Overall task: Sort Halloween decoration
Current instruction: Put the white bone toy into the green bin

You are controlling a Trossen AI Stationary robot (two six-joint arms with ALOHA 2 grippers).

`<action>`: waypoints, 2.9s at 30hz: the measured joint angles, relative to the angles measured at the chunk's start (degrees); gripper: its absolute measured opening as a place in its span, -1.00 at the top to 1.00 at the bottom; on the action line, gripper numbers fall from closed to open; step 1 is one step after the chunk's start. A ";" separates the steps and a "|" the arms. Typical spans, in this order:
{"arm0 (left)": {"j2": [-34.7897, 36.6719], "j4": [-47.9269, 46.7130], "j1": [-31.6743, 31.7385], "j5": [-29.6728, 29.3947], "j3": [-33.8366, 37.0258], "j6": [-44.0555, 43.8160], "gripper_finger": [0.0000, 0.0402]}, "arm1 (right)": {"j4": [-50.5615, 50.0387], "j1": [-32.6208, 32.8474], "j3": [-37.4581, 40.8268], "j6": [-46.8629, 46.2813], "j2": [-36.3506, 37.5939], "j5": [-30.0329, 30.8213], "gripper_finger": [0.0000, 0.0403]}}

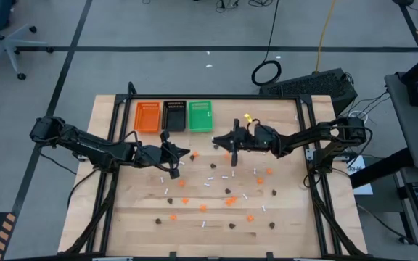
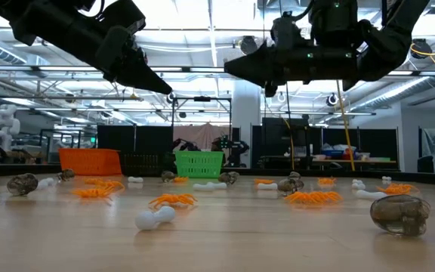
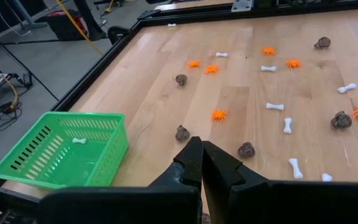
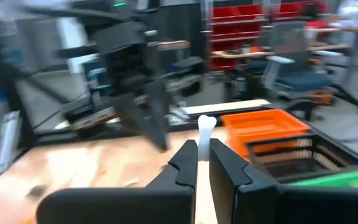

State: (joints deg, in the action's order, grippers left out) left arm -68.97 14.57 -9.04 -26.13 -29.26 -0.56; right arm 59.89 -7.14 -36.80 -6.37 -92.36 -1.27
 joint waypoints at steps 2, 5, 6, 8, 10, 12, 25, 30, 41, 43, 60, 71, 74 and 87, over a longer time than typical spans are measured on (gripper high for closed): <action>0.00 0.00 0.00 -0.07 0.00 0.00 0.95 | -0.13 -0.42 -0.16 -1.14 0.00 3.85 0.97; 0.00 -0.07 0.00 -0.22 0.00 0.03 0.95 | -3.45 -1.65 -2.65 -2.10 -0.02 5.91 0.97; 0.00 -0.07 0.00 -0.26 0.00 0.39 0.95 | -6.34 -1.95 -4.31 -1.95 -0.02 5.95 0.97; 0.00 -0.07 0.00 -0.28 0.00 1.14 0.95 | -14.49 -2.63 -8.65 -1.09 -0.02 5.94 0.97; -0.01 -0.34 0.00 -0.28 0.00 1.16 0.95 | -24.43 -3.54 -13.97 1.23 -0.45 5.90 0.97; -0.02 -0.67 0.00 -0.28 0.00 1.14 0.95 | -34.06 -4.94 -19.57 3.58 -1.55 6.03 0.97; -0.02 -4.23 0.00 0.68 -0.02 1.01 0.95 | -52.12 -14.22 -39.27 6.50 -18.65 5.83 0.97; -0.02 -6.88 0.00 0.91 -0.02 0.97 0.95 | -52.74 -15.05 -39.76 3.99 -21.95 5.75 0.97; -0.02 -7.75 0.01 0.94 -0.02 0.88 0.95 | -56.12 -15.01 -39.76 2.22 -22.01 5.96 0.78; -0.02 -7.69 0.00 0.94 -0.02 0.87 0.95 | -56.90 -15.01 -39.76 1.47 -22.01 5.94 0.70; -0.04 -16.83 -0.11 -0.12 -0.02 -13.35 0.84 | -65.63 0.19 -37.57 7.53 -8.78 5.98 0.42; -0.04 -18.09 -0.20 -0.17 -0.02 -13.91 0.13 | -44.02 17.31 -24.28 6.49 -11.78 18.04 0.43; -0.04 -18.21 -0.22 0.20 -0.02 -13.66 0.03 | -37.80 19.82 -22.30 6.80 -12.83 19.43 0.43; -2.79 -18.56 -0.50 2.16 0.00 -12.63 0.00 | -25.26 22.65 -21.20 4.20 -20.10 19.28 0.43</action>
State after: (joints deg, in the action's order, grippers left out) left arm -71.76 -3.99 -9.54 -23.98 -29.26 -13.19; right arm 34.63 15.51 -58.00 -2.17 -112.46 18.01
